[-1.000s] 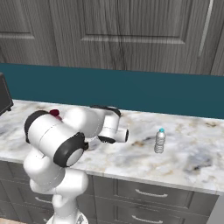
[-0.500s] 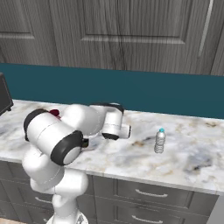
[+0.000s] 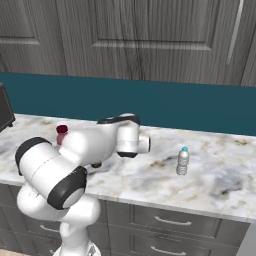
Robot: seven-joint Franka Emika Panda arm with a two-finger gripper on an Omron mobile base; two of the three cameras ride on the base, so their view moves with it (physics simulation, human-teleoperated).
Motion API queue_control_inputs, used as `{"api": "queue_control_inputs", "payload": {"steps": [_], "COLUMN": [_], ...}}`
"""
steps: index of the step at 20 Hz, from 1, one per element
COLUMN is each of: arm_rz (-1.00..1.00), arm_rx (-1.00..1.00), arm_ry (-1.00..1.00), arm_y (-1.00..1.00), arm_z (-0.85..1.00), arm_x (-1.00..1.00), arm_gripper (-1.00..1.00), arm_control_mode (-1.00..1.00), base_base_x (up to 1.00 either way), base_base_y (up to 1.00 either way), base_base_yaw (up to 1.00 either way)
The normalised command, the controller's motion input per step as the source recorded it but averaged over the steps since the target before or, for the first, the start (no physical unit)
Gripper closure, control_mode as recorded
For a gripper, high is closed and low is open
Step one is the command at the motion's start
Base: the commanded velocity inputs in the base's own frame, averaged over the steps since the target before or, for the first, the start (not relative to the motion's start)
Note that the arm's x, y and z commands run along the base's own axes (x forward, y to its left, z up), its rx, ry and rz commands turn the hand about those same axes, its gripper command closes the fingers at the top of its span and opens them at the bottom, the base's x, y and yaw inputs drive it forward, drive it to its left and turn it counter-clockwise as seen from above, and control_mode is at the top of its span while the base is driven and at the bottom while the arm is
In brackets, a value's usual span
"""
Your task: Place the drinks on the dining counter in a tight cluster.
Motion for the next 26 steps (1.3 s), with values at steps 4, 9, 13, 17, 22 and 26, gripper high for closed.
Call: {"api": "queue_control_inputs", "payload": {"steps": [4,9,13,17,22,26], "arm_rz": [0.0,0.0,0.0,0.0,0.0,0.0], "arm_rx": [-0.02,0.0,0.0,0.0,0.0,0.0], "arm_ry": [-0.02,0.0,0.0,0.0,0.0,0.0], "arm_y": [0.03,0.02,0.0,0.0,0.0,0.0], "arm_z": [0.17,0.03,0.0,0.0,0.0,0.0], "arm_x": [-0.29,-0.09,0.0,0.0,0.0,0.0], "arm_gripper": [1.0,1.0,1.0,1.0,1.0,1.0], "arm_control_mode": [-1.0,-1.0,1.0,1.0,1.0,1.0], "base_base_x": [0.0,0.0,-0.12,-0.7,-0.41,-0.03], "base_base_y": [0.0,0.0,0.0,0.01,0.12,0.08], "base_base_yaw": [0.0,0.0,0.0,0.0,-0.61,-0.92]}}
